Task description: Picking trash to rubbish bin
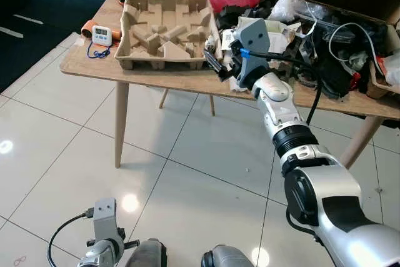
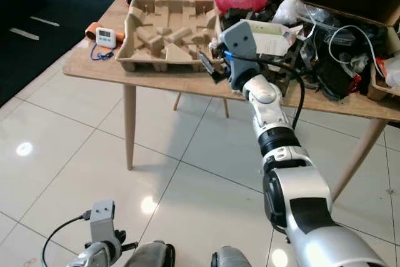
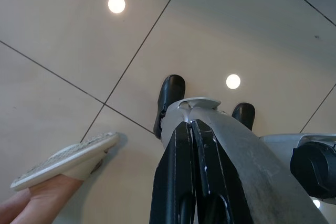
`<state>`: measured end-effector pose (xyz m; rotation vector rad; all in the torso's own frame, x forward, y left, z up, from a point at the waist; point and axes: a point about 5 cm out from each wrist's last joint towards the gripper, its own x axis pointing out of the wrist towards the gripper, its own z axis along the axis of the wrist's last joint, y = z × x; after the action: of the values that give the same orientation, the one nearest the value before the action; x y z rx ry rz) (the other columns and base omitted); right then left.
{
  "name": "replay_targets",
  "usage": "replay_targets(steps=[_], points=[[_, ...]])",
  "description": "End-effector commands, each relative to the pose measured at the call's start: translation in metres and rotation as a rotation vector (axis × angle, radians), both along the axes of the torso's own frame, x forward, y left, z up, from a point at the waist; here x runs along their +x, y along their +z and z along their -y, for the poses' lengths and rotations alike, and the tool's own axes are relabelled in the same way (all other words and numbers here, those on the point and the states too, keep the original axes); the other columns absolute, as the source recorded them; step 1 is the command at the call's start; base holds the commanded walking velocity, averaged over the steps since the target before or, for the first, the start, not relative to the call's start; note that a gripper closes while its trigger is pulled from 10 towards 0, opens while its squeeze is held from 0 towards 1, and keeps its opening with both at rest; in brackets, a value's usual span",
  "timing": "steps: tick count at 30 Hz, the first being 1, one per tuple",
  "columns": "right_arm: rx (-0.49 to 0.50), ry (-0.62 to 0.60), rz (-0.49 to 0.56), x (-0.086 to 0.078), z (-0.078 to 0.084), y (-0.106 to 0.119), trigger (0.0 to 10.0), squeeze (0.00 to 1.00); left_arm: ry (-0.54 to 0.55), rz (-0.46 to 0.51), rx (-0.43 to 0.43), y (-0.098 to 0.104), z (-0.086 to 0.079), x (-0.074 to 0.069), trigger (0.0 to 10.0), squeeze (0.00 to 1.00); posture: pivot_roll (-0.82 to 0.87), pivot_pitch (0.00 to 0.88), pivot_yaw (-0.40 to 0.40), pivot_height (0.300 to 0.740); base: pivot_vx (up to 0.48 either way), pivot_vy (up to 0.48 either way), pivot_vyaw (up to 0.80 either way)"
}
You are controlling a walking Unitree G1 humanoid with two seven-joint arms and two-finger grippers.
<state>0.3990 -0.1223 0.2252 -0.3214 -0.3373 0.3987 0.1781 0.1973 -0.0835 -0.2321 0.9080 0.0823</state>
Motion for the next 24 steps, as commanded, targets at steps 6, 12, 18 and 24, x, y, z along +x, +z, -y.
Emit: replay_targets(steps=[6,12,18,24], points=[[-0.028,-0.215,-0.152,0.004,0.025,-0.033,10.0,0.00,-0.011,-0.020,-0.003,-0.004,0.002,-0.007,10.0,0.00,0.11,0.118,-0.034,0.740,0.000,0.000,0.00],[0.081,-0.249,-0.266,0.002,0.030,-0.053,10.0,0.00,-0.052,0.004,0.012,-0.002,0.003,-0.004,10.0,0.00,0.11,0.129,-0.033,0.740,0.000,0.000,0.00],[0.225,-0.221,-0.182,0.003,0.032,-0.036,10.0,0.00,-0.065,0.211,0.038,0.024,-0.007,0.035,10.0,0.00,0.12,0.149,-0.030,0.740,0.000,0.000,0.00],[0.251,-0.223,-0.089,0.006,0.038,-0.014,10.0,0.00,0.040,0.496,0.052,0.069,-0.036,0.079,10.0,0.00,0.13,0.168,-0.032,0.740,0.000,0.000,0.00]])
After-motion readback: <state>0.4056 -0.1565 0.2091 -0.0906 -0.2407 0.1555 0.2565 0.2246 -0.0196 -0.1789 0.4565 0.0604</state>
